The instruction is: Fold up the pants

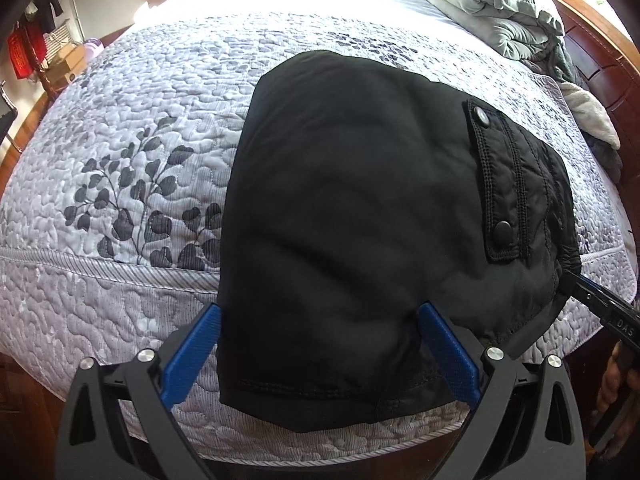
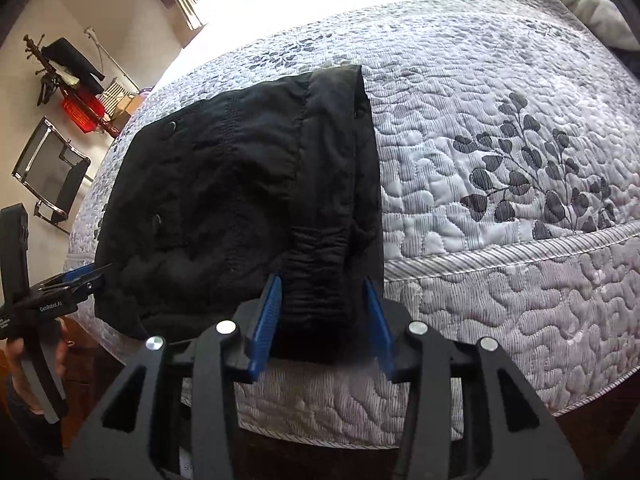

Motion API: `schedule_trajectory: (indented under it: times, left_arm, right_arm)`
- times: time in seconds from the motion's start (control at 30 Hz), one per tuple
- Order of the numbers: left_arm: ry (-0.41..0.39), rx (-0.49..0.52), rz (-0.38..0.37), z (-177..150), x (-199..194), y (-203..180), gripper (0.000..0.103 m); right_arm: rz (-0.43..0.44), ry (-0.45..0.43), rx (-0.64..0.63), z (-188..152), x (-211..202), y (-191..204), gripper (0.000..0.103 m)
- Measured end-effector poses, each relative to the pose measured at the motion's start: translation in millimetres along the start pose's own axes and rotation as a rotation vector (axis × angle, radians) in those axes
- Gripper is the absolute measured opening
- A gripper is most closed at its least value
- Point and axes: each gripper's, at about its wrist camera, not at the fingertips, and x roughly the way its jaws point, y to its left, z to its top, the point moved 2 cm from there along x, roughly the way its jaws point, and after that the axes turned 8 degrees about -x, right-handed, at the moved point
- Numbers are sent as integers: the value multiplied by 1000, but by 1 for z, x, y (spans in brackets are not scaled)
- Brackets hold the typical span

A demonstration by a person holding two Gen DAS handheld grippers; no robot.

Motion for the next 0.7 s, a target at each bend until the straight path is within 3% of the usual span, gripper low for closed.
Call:
schedule_trajectory:
  times: [0.17,0.37,0.47,0.63,0.7]
  left_arm:
    - [12,-46,-87,-6,-16,12,98]
    - [-8,-20,-161,0,-28,-8,98]
    - [1,8,-152,7,-16,-20,98]
    - [53,46,-21,25,24,-24,98]
    - [69,36,-29,29,33,-21,100]
  right_arm:
    - [12,-41,17,-2,-20,1,43]
    - [53,-98,-20,7,-36,22,43]
    - [79,-108,-46,14,-36,34,43]
    - [72,-50,-49,20,-7,40,42]
    - [58,-28,-41,19,7,37,40]
